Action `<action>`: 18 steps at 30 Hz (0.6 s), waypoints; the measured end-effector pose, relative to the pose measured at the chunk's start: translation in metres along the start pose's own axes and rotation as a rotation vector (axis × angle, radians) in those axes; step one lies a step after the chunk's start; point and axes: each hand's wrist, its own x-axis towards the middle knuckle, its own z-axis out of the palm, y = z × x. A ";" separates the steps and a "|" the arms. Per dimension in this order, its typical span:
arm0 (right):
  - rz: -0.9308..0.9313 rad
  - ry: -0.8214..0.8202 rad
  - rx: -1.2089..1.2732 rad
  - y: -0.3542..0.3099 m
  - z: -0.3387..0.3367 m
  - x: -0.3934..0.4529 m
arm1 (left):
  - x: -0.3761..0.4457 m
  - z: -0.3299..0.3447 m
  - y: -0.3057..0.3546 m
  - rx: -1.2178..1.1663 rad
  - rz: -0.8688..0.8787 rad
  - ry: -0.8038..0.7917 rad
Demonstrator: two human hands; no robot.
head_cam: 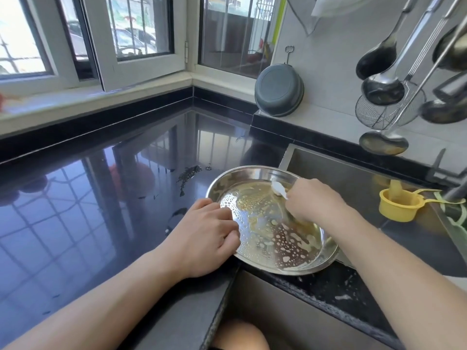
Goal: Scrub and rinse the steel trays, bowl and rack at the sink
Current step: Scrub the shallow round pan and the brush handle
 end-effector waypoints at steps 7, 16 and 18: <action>-0.199 -0.125 0.143 -0.016 0.011 0.007 | 0.000 0.000 0.001 -0.019 0.002 -0.013; -0.313 -0.193 0.158 -0.025 0.010 -0.008 | 0.001 0.000 0.001 -0.040 0.009 0.017; -0.350 -0.285 0.254 -0.034 0.012 -0.015 | 0.002 0.000 0.002 -0.039 0.017 0.039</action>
